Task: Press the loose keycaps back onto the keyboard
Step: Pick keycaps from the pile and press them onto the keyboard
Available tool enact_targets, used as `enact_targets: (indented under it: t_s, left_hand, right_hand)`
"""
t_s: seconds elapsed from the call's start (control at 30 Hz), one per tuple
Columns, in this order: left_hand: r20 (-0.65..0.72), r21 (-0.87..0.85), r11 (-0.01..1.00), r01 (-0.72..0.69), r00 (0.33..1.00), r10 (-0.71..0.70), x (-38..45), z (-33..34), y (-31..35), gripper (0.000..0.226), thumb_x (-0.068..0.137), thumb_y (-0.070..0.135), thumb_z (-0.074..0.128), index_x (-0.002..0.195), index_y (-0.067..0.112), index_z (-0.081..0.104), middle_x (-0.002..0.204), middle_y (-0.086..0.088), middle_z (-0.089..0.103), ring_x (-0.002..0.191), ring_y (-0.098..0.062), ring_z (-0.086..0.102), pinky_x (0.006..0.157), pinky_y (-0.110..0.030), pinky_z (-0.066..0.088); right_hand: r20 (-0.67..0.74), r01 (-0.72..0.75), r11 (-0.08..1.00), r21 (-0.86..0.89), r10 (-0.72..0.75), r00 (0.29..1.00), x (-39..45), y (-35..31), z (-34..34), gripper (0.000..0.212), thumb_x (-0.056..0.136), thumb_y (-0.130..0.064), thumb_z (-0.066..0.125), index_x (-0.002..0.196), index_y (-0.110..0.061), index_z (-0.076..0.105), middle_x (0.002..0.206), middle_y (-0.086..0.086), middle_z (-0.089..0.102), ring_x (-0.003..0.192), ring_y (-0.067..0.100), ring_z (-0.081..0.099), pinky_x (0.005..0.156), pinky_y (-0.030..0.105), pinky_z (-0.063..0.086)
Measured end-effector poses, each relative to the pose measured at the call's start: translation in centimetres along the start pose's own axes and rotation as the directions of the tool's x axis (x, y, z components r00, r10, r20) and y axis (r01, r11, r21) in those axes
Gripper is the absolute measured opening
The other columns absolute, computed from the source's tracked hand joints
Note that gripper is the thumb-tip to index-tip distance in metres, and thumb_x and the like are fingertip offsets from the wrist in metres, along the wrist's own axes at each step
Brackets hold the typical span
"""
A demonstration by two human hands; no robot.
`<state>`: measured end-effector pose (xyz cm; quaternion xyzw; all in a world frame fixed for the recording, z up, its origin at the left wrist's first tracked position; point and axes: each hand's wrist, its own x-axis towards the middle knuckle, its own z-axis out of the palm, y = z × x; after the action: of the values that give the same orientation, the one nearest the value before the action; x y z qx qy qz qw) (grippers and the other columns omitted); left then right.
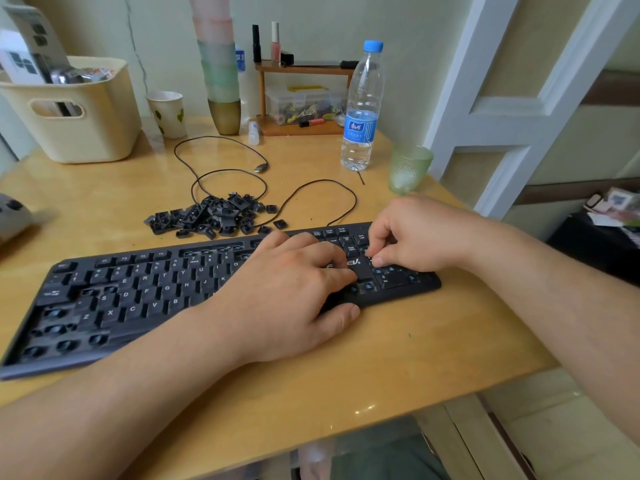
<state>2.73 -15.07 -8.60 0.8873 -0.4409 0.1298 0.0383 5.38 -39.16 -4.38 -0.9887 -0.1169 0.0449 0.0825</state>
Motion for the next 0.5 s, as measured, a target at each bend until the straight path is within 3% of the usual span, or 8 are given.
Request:
enact_targets:
  t_s: [0.17, 0.33, 0.43, 0.5]
  left_hand:
    - [0.002, -0.001, 1.000, -0.005, 1.000, 0.005, -0.1, 0.0, -0.1, 0.064, 0.097, 0.069, 0.028, 0.138, 0.035, 0.063, 0.135, 0.014, 0.058, 0.122, -0.016, 0.053, 0.098, -0.044, 0.041]
    - [0.007, -0.013, 1.000, -0.012, 1.000, 0.012, -0.1, -0.1, -0.1, 0.064, 0.097, 0.069, 0.027, 0.139, 0.035, 0.062, 0.137, 0.015, 0.057, 0.122, -0.016, 0.052, 0.098, -0.043, 0.040]
    - [-0.004, -0.025, 1.000, -0.016, 1.000, 0.016, -0.1, -0.1, -0.1, 0.063, 0.097, 0.069, 0.029, 0.137, 0.035, 0.064, 0.135, 0.014, 0.059, 0.120, -0.016, 0.054, 0.096, -0.043, 0.041]
    - [-0.013, -0.042, 0.999, -0.024, 1.000, 0.023, -0.2, -0.1, -0.3, 0.061, 0.098, 0.067, 0.031, 0.134, 0.033, 0.067, 0.134, 0.014, 0.061, 0.120, -0.015, 0.056, 0.096, -0.044, 0.042]
  right_hand:
    - [-0.033, -0.054, 0.981, 0.186, 0.061, 0.998, -0.1, 0.9, -0.4, 0.008, 0.084, -0.029, 0.085, 0.082, -0.035, 0.080, 0.072, -0.029, 0.070, 0.070, -0.010, 0.062, 0.065, 0.017, 0.043]
    - [-0.138, -0.035, 0.930, 0.367, 0.092, 0.986, -0.1, 1.1, -0.5, 0.009, 0.082, -0.025, 0.088, 0.077, -0.028, 0.080, 0.070, -0.018, 0.074, 0.063, -0.004, 0.064, 0.066, 0.019, 0.048]
    - [-0.083, -0.047, 0.952, 0.302, 0.075, 0.994, 0.0, 0.5, 0.3, 0.011, 0.080, -0.025, 0.089, 0.077, -0.026, 0.079, 0.063, -0.020, 0.069, 0.055, -0.007, 0.057, 0.052, 0.008, 0.039]
    - [-0.054, -0.064, 0.969, 0.240, 0.079, 0.995, 0.2, 0.3, 0.1, 0.011, 0.081, -0.027, 0.088, 0.077, -0.027, 0.078, 0.060, -0.024, 0.066, 0.055, -0.008, 0.056, 0.050, 0.008, 0.038]
